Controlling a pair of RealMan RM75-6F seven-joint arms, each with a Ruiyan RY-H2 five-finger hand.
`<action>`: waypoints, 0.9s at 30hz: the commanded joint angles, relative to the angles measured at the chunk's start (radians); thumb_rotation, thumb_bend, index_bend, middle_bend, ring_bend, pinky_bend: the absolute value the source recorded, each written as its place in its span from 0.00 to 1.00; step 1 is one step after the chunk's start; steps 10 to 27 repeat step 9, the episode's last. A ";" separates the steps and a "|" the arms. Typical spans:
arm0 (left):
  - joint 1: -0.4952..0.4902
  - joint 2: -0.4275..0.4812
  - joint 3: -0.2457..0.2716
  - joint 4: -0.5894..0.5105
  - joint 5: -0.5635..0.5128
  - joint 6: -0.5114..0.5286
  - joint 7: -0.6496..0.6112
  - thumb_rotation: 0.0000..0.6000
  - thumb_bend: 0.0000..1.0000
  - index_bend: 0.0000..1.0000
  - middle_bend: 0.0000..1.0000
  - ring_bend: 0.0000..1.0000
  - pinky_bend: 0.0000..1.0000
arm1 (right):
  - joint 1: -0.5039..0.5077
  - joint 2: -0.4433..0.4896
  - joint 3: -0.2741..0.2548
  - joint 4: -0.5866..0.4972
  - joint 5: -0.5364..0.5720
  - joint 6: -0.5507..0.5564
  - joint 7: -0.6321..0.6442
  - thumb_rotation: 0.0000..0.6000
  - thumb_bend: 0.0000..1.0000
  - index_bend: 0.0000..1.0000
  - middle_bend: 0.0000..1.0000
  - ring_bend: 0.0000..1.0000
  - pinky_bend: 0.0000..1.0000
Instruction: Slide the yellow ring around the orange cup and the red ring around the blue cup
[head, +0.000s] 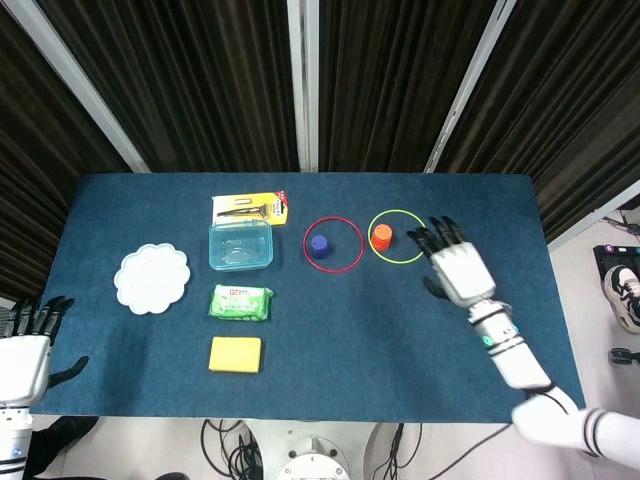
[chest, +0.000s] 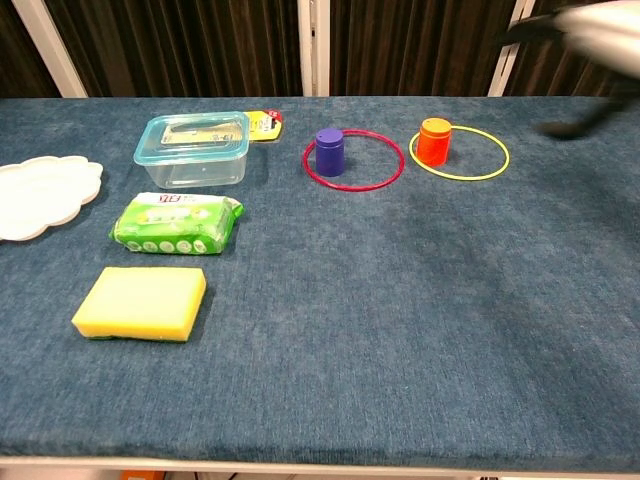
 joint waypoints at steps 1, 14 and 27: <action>-0.004 -0.001 -0.003 -0.003 0.001 -0.002 0.008 1.00 0.12 0.16 0.12 0.02 0.00 | -0.193 0.154 -0.103 -0.131 -0.073 0.203 0.054 1.00 0.23 0.06 0.12 0.00 0.00; -0.011 -0.004 -0.013 -0.017 -0.008 0.003 0.056 1.00 0.12 0.16 0.12 0.02 0.00 | -0.386 0.237 -0.183 -0.160 -0.124 0.367 0.174 1.00 0.24 0.00 0.07 0.00 0.00; -0.011 -0.004 -0.013 -0.017 -0.008 0.003 0.056 1.00 0.12 0.16 0.12 0.02 0.00 | -0.386 0.237 -0.183 -0.160 -0.124 0.367 0.174 1.00 0.24 0.00 0.07 0.00 0.00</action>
